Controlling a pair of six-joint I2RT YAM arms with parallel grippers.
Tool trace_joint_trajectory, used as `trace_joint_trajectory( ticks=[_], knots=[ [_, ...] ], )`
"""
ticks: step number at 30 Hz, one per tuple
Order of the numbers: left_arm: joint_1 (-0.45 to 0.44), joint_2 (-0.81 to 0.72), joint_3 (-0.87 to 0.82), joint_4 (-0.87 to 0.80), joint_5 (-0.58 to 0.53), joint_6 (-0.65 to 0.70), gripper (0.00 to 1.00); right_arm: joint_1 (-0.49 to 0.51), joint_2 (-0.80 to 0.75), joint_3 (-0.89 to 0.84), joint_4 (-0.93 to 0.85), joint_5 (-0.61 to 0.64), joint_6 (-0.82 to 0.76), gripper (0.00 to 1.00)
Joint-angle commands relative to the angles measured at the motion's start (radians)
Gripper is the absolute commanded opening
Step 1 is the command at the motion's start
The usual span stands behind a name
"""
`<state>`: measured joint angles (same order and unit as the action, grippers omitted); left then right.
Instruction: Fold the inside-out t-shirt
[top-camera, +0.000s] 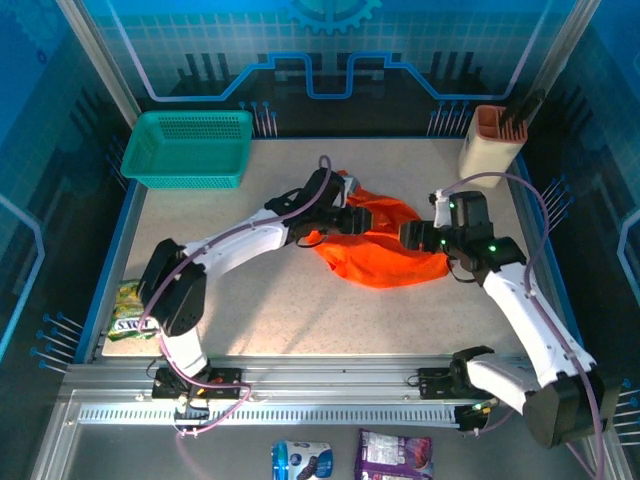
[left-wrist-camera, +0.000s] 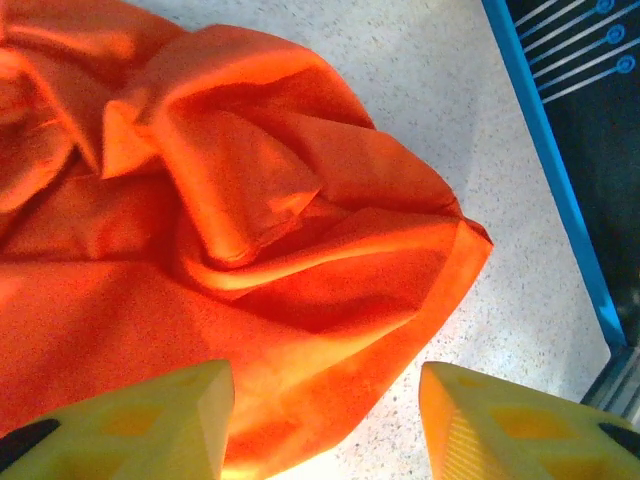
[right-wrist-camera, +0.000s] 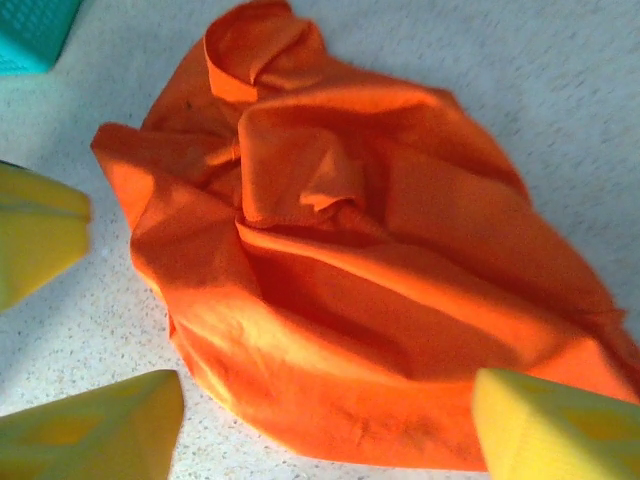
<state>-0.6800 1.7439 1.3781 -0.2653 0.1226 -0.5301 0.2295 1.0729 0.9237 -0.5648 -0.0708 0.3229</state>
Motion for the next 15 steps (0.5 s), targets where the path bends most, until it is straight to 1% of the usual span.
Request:
trace_joint_trajectory(
  ticks=[1,4,8,10,13,15],
  knots=[
    [0.05,-0.107,-0.079,0.03,-0.079,-0.047,0.53,0.071,0.082,0.029,-0.003,-0.015,0.025,0.71],
    [0.131,-0.128,-0.157,0.017,-0.08,-0.071,0.53,0.139,0.197,0.08,-0.032,0.034,0.021,0.69],
    [0.225,-0.107,-0.189,-0.007,-0.052,-0.058,0.56,0.208,0.339,0.155,-0.035,0.084,0.025,0.69],
    [0.264,-0.082,-0.18,-0.026,-0.056,-0.03,0.58,0.235,0.415,0.202,-0.04,0.138,0.024,0.69],
    [0.318,-0.044,-0.159,-0.045,-0.061,-0.003,0.62,0.274,0.526,0.296,-0.082,0.256,0.004,0.68],
    [0.346,-0.016,-0.15,-0.04,-0.062,0.007,0.65,0.285,0.59,0.358,-0.101,0.304,-0.012,0.68]
  ],
)
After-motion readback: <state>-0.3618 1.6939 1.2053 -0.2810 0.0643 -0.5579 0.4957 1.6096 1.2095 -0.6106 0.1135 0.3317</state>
